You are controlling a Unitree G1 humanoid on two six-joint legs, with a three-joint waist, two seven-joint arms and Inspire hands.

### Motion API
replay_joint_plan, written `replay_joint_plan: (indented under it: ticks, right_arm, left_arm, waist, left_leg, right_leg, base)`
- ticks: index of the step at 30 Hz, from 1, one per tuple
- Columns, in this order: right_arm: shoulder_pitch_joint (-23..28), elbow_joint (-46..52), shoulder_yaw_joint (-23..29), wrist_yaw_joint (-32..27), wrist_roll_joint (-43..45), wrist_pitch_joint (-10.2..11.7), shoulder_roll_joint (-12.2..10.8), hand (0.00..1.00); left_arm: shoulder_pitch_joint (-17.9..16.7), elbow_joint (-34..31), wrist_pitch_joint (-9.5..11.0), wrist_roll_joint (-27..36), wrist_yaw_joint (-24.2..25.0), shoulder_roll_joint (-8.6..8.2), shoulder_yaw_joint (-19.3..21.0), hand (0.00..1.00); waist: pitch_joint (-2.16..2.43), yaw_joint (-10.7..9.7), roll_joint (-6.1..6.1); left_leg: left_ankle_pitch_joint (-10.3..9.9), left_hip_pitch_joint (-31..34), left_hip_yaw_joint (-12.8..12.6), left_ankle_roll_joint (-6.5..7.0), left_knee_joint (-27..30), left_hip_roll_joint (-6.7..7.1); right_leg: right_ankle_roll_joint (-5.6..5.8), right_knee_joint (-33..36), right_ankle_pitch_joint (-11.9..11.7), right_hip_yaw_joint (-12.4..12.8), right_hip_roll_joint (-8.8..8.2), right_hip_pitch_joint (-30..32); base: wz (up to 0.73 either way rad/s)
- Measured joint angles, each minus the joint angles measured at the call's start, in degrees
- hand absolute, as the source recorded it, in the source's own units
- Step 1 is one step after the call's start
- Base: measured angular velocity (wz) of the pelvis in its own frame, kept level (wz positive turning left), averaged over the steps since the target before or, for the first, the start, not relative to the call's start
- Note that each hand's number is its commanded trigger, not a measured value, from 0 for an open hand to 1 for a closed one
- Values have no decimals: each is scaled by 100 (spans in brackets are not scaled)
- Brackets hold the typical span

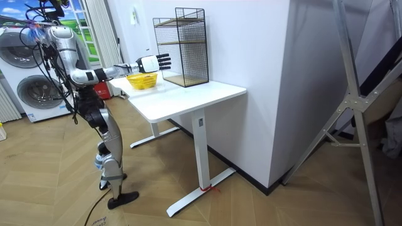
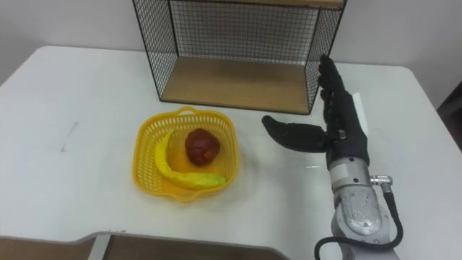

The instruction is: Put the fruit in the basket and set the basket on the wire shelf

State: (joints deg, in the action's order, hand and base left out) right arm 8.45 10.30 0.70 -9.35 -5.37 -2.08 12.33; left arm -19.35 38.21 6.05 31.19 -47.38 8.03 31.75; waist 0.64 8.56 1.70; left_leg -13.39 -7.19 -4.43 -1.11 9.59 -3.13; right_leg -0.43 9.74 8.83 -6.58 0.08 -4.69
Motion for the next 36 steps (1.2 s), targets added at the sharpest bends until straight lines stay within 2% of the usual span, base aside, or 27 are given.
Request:
replay_joint_plan:
  ticks: [1,2,3,4,6,8,11,12,14,15,16,17,20,23,24,28,31,33,36]
  right_arm:
    - [13,0,20,-17,101,0,-9,0]
    - [24,0,42,-55,240,2,-14,0]
    - [50,0,58,-88,254,2,-10,0]
    - [59,0,49,-118,256,2,-10,0]
    - [71,1,53,-144,404,5,-46,0]
    - [71,1,55,-142,430,8,-43,0]
    - [82,1,61,-150,421,119,-45,0]
    - [89,-2,71,-155,396,191,-49,0]
    - [88,-2,108,-161,335,256,-47,0]
    - [88,-3,143,-142,299,319,-29,0]
    - [88,-3,155,-118,290,353,-27,0]
    - [87,-3,187,-51,207,420,-32,0]
    - [88,-5,252,76,-38,631,-33,0]
    - [86,-76,281,123,-112,920,-79,0]
    - [90,-143,284,177,-112,990,-101,0]
    - [95,-268,287,302,-134,1009,-200,0]
    - [125,-295,285,333,-106,1011,-383,0]
    - [124,-411,277,416,-122,1024,-513,0]
    - [125,-595,260,511,-151,1025,-552,0]
  left_arm:
    - [10,-166,49,-93,-151,-1,57,0]
    - [28,-510,103,-372,-456,-11,156,0]
    - [30,-944,148,-728,-750,-16,172,0]
    - [31,-1167,170,-926,-886,-15,168,0]
    - [89,-2117,186,-1771,-1268,-40,174,0]
    - [259,-2787,187,-2249,-1443,-12,160,0]
    - [310,-3681,299,-2973,-1493,61,25,0]
    - [347,-3896,318,-3218,-1490,61,-26,0]
    - [421,-4115,318,-3603,-1432,60,-154,0]
    - [489,-4232,329,-3758,-1355,59,-298,0]
    - [503,-4265,347,-3834,-1299,58,-362,0]
    - [514,-4301,426,-3933,-1178,58,-481,0]
    - [504,-4507,607,-3928,-767,59,-714,0]
    - [532,-4583,785,-3918,-318,59,-974,0]
    - [533,-4622,798,-3879,-138,57,-1082,0]
    - [578,-4761,805,-3348,462,50,-1397,0]
    - [589,-4884,805,-2984,994,37,-1664,0]
    - [598,-4946,806,-2674,1399,-48,-1897,0]
    - [600,-4945,805,-2439,1777,-90,-2149,0]
  waist:
    - [0,7,0]
    - [-13,97,19]
    - [16,157,-14]
    - [16,184,-37]
    - [25,252,-87]
    - [23,254,-86]
    - [2,222,-49]
    - [-15,137,-31]
    - [-38,81,7]
    - [-71,59,42]
    - [-84,55,62]
    - [-90,8,85]
    - [-95,-82,81]
    - [-105,-194,20]
    - [-95,-229,-12]
    - [-93,-337,-34]
    - [-93,-433,-32]
    - [-92,-503,-33]
    - [-98,-529,-50]
  left_leg:
    - [1,3,0,0,-2,0]
    - [2,-4,-12,-1,0,1]
    - [7,4,-24,-3,7,1]
    - [11,4,-19,-4,6,2]
    - [11,53,2,-3,15,1]
    - [11,60,70,-2,33,13]
    - [11,70,146,0,48,21]
    - [11,85,163,0,52,24]
    - [12,165,227,0,95,38]
    - [11,174,221,2,112,44]
    - [11,178,220,2,112,50]
    - [13,184,216,6,113,61]
    - [22,187,208,21,113,78]
    - [24,166,197,24,113,85]
    - [24,162,197,24,113,85]
    - [24,165,164,24,113,86]
    - [27,156,163,28,112,84]
    - [29,146,144,30,111,84]
    - [29,139,120,31,112,84]
  right_leg:
    - [0,-3,1,5,0,4]
    - [1,-7,3,21,2,46]
    - [-1,-3,5,37,5,91]
    - [-1,-7,5,32,4,93]
    - [-1,-19,4,-2,2,93]
    - [1,-15,4,-63,-12,74]
    - [1,-12,4,-154,-26,57]
    - [3,-18,5,-186,-31,40]
    - [9,-16,9,-221,-43,71]
    - [10,-15,10,-216,-51,79]
    - [16,-15,13,-217,-56,82]
    - [24,-17,19,-214,-67,86]
    - [30,-24,23,-221,-82,79]
    - [33,-28,25,-215,-88,59]
    - [33,-32,25,-213,-88,55]
    - [34,-20,25,-209,-92,67]
    - [35,-19,25,-200,-87,55]
    - [35,-10,25,-186,-89,54]
    - [35,0,25,-147,-85,71]
  base:
    - [0]
    - [-6]
    - [-6]
    - [0]
    - [7]
    - [14]
    - [11]
    - [8]
    - [12]
    - [6]
    - [0]
    - [0]
    - [0]
    - [0]
    - [0]
    - [-1]
    - [0]
    - [-2]
    - [-6]
